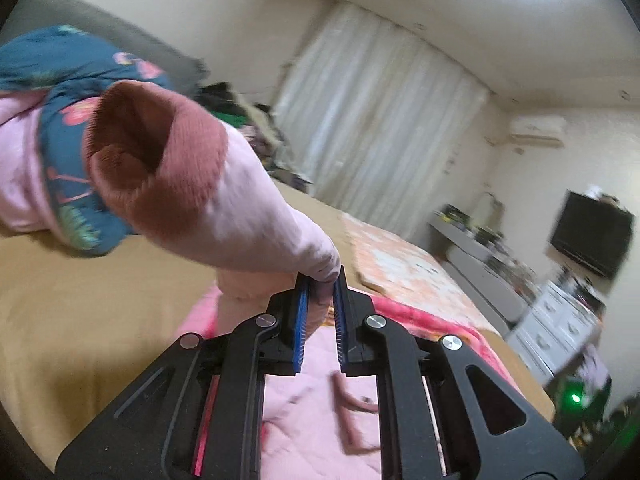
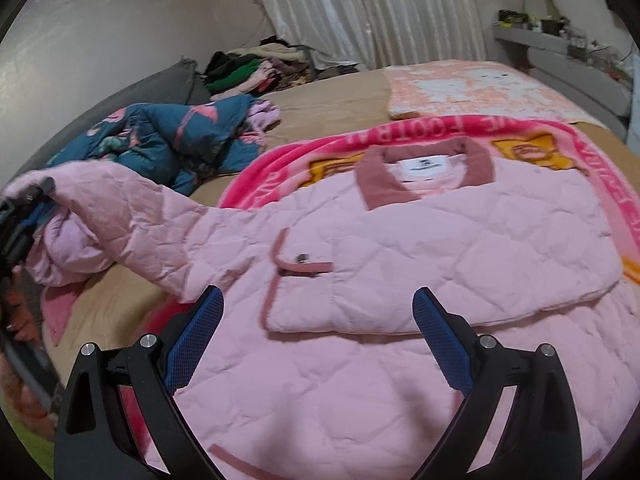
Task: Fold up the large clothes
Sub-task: 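Lift the sleeve and fold it across the jacket body with the left gripper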
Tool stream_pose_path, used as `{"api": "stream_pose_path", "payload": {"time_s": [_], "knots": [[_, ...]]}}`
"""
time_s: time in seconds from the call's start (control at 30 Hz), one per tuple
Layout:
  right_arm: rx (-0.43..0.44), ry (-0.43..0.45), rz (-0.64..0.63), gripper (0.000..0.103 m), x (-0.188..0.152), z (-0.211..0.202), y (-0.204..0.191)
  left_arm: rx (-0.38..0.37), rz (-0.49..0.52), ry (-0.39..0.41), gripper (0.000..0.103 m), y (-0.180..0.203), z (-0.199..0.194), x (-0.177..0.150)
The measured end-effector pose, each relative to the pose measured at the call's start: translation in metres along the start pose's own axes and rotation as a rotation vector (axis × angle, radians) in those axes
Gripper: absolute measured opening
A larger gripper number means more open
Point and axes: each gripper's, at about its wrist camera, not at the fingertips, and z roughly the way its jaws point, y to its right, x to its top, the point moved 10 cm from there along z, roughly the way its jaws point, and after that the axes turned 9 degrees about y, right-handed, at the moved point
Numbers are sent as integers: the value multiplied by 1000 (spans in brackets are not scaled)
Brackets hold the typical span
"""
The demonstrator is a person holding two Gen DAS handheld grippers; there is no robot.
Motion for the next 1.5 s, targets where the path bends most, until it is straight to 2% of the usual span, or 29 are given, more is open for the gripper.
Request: {"api": "stream_pose_path", "payload": {"time_s": [0.2,0.57,0.77,0.83,1.0,1.3,1.5], "knots": [[-21,18,25,95,2,-9,21,-122,83,-27,5,50,5,-22],[-141,81,152,95,12,-41,106,-325,204,-126,4,128,10,-85],[-221,107,185,95,6,-61,151,-416,265,-201,4,160,6,-127],[-234,110,205,95,3,-66,162,-445,289,-249,4,169,6,-146],[-273,110,259,95,-9,-78,191,-476,319,-358,4,178,14,-191],[-327,91,360,95,-37,-97,235,-461,392,-511,4,173,25,-265],[-290,68,437,95,-49,-101,246,-419,510,-643,6,164,27,-313]]}}
